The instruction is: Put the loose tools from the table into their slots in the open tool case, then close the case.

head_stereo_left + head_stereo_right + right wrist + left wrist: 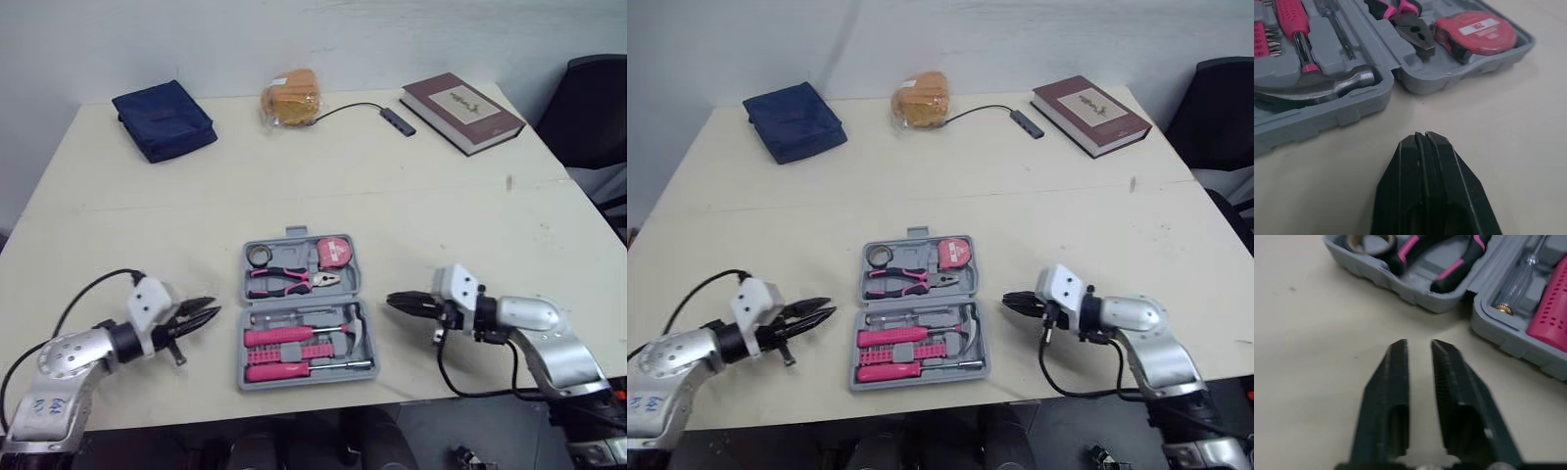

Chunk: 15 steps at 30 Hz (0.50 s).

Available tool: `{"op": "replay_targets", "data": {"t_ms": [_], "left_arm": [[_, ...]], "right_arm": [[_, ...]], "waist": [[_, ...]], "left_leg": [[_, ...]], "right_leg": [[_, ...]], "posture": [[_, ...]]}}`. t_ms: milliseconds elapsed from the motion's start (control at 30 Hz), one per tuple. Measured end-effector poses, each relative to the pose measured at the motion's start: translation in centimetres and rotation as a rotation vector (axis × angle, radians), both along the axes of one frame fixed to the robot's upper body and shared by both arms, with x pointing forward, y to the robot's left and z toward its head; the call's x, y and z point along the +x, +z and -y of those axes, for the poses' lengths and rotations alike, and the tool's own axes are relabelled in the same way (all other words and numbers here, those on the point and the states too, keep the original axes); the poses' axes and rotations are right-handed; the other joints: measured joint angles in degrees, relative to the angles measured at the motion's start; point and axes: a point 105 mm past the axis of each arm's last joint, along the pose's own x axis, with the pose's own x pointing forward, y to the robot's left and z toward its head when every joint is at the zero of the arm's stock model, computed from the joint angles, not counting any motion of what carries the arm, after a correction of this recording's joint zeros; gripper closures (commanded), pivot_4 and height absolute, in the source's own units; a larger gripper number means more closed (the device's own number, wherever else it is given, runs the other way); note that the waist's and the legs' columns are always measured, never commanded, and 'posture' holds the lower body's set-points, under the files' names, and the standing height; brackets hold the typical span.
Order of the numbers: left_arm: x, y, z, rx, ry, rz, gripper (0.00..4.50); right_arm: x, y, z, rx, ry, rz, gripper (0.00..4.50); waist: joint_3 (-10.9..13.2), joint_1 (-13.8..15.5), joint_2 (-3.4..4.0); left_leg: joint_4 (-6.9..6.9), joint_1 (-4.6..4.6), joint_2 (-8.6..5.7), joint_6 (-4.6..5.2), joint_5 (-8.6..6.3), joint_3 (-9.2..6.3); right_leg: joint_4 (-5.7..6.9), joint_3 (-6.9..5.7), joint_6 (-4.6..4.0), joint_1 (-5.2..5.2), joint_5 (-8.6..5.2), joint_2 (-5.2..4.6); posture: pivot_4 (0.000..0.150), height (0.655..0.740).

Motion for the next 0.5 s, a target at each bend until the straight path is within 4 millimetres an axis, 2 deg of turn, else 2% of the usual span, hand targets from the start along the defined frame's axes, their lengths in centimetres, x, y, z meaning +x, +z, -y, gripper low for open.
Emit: {"op": "replay_targets", "data": {"t_ms": [233,500], "left_arm": [[1.7,-0.8,2.4,-0.018,0.006,-0.005,4.41],[1.9,-1.0,2.9,-0.022,0.012,-0.008,4.41]], "right_arm": [[1.1,-0.1,-3.1,0.012,0.020,-0.011,4.50],[1.3,-0.3,-3.2,-0.013,0.012,-0.020,4.50]], "waist": [[0.0,0.0,0.00],[0.0,0.0,0.00]], "left_leg": [[0.03,0.02,-0.02,0.03,0.08,-0.01],[0.04,0.01,-0.07,0.09,0.09,0.00]], "right_leg": [[0.10,0.01,0.02,0.00,0.02,-0.02],[0.09,0.01,0.05,0.01,0.03,-0.03]], "posture": [[0.150,0.7400],[0.150,0.7400]]}}
